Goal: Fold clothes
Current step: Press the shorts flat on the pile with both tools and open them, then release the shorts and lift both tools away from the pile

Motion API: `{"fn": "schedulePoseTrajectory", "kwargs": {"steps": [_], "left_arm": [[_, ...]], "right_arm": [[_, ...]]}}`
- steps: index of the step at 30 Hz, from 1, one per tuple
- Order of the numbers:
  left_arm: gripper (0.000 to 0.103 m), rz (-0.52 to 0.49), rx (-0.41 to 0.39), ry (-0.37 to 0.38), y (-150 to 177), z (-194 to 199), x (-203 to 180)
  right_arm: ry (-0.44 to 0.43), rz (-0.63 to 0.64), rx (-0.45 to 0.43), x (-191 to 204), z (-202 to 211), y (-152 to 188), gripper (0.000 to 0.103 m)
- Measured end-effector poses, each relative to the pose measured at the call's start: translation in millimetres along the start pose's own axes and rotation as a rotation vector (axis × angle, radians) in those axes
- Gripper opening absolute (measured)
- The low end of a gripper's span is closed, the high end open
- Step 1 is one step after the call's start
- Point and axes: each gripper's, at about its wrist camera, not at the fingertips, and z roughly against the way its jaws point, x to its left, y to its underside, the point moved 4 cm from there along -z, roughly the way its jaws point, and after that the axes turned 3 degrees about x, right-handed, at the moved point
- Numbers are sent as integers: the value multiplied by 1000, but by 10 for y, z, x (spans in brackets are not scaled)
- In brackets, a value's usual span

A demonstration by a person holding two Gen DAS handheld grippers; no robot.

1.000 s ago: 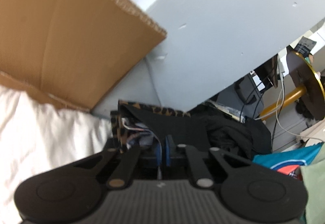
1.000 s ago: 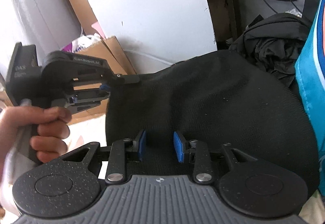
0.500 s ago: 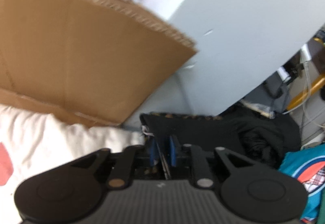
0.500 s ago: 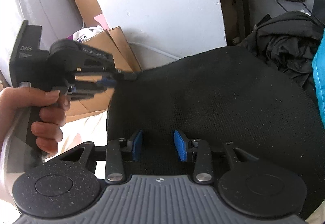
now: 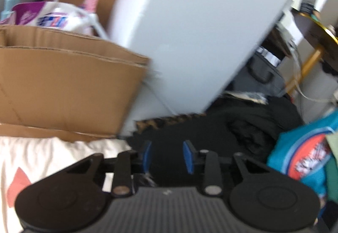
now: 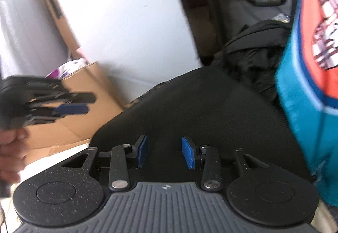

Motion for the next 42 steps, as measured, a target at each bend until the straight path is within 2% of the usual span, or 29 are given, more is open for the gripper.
{"fn": "schedulePoseTrajectory", "kwargs": {"steps": [8, 11, 14, 17, 21, 28, 35, 42], "left_arm": [[30, -69, 46, 83, 351, -58, -430], [28, -87, 82, 54, 469, -200, -385], [13, -84, 81, 38, 544, -228, -262], [3, -71, 87, 28, 565, -285, -163], [3, -67, 96, 18, 577, -354, -86], [3, -163, 98, -45, 556, -411, -187], [2, -272, 104, -119, 534, -284, -370], [6, -311, 95, -110, 676, -107, -533]], "right_arm": [[113, 27, -28, -351, 5, -34, 43], [135, 49, -32, -405, -46, 5, 43], [161, 78, -34, -458, -103, 35, 43], [194, 89, -37, -545, -135, 32, 42], [229, 84, -33, -661, -131, 59, 42], [261, 64, -14, -851, 12, 297, 43], [302, 58, 1, -992, 264, 451, 43], [270, 81, -29, -901, 502, 513, 43]]}}
